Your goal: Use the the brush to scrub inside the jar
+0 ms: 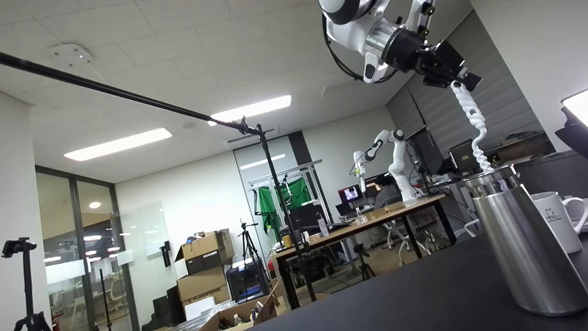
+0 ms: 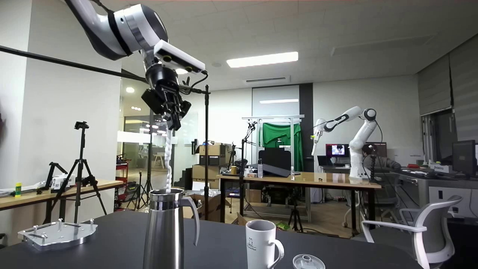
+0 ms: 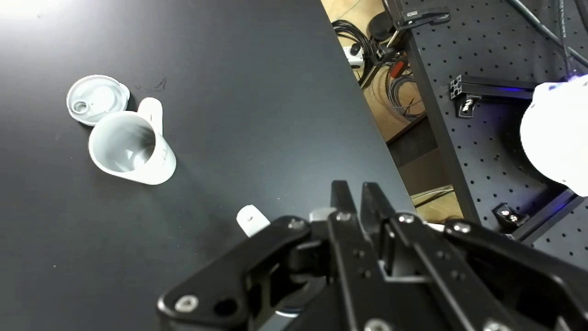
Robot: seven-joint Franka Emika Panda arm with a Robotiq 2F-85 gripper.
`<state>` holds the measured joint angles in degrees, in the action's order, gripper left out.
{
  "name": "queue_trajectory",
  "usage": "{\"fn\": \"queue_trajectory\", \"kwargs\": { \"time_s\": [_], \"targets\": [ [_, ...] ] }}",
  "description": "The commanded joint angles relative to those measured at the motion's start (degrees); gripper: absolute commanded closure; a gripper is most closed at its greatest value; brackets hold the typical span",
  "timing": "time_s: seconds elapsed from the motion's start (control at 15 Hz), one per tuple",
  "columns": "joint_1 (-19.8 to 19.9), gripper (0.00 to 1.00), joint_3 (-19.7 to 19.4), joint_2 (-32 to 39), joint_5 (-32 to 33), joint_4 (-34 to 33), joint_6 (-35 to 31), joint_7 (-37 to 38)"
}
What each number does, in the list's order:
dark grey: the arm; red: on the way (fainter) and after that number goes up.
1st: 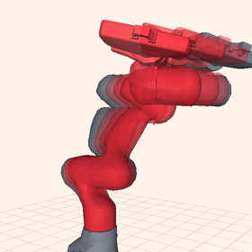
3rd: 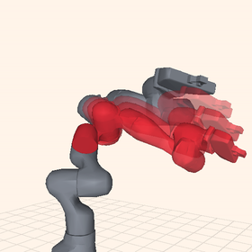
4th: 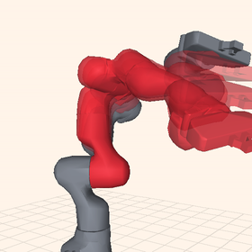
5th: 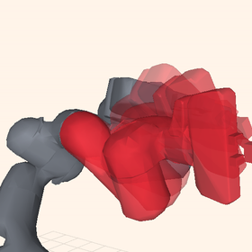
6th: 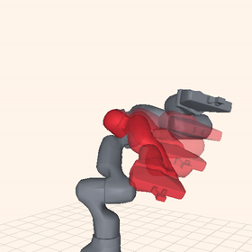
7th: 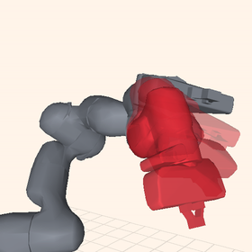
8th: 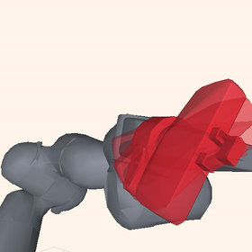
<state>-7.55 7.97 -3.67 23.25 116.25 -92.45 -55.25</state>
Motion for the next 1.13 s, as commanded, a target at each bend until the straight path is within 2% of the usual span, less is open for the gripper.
{"fn": "queue_trajectory", "kwargs": {
  "time_s": [0.0,0.07,0.4,0.6,0.67,0.87,1.07],
  "targets": [
    [-0.4,0.63,-0.1,-1.3,0.1,-1.1,1.9,0.3],
    [-0.4,0.63,-0.2,-1.4,0.1,-1.2,2.2,0.0],
    [0.2,0.3,-1.0,-2.6,-0.5,-2.0,5.0,-0.8],
    [1.0,0.08,-2.2,-3.6,-1.0,-2.7,8.9,-3.2],
    [0.3,0.27,-1.4,-2.4,-0.2,-1.8,6.2,-1.3],
    [0.7,0.08,-2.2,-3.2,-0.4,-1.8,7.8,-2.5],
    [0.7,0.08,-2.2,-3.3,-0.4,-1.8,7.9,-2.6]
  ]
}}
